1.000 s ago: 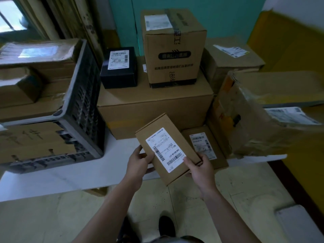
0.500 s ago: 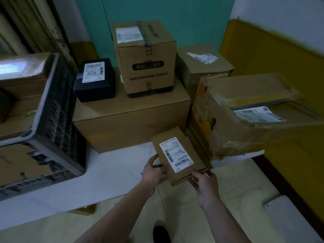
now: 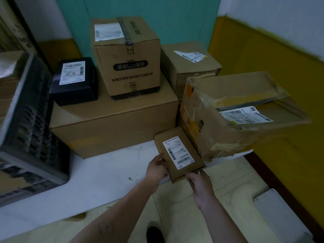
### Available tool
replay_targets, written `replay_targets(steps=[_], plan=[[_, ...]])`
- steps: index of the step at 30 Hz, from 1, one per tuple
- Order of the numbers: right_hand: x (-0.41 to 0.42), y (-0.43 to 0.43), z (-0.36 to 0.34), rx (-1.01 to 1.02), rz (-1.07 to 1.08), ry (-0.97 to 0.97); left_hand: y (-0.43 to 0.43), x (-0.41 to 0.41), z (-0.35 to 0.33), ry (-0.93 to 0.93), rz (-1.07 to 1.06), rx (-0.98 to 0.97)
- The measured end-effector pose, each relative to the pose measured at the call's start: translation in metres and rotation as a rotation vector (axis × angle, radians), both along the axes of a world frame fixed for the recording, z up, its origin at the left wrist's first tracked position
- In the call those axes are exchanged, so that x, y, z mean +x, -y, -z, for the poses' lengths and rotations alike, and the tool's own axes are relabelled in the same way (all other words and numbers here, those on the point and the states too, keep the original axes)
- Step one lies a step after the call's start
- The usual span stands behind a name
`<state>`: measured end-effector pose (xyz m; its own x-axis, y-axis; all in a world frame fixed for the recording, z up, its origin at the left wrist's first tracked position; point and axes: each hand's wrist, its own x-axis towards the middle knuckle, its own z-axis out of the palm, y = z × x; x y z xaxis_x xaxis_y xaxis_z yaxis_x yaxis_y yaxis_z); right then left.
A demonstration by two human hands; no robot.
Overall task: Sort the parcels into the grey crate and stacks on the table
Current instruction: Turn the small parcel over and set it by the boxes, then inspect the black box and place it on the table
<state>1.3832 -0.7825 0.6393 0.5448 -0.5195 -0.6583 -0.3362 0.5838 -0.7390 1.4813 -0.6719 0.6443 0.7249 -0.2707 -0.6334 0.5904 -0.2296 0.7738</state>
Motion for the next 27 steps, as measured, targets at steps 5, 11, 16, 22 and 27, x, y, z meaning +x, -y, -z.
replay_targets(steps=[5,11,16,22,27], plan=[[-0.002,0.001,-0.002,0.047,-0.039,0.008,0.002,0.002,-0.004,-0.023,0.025,-0.004],[-0.002,-0.001,0.005,0.090,-0.068,-0.080,0.002,0.006,-0.009,0.013,0.026,-0.001],[-0.002,-0.011,-0.001,0.206,-0.156,-0.179,-0.003,0.012,-0.019,0.105,-0.031,0.024],[0.017,-0.034,-0.033,0.383,-0.506,-0.135,-0.030,0.023,-0.040,0.230,-0.124,0.012],[0.059,-0.058,-0.077,0.156,-0.505,0.054,-0.063,0.041,-0.078,0.322,-0.200,-0.028]])
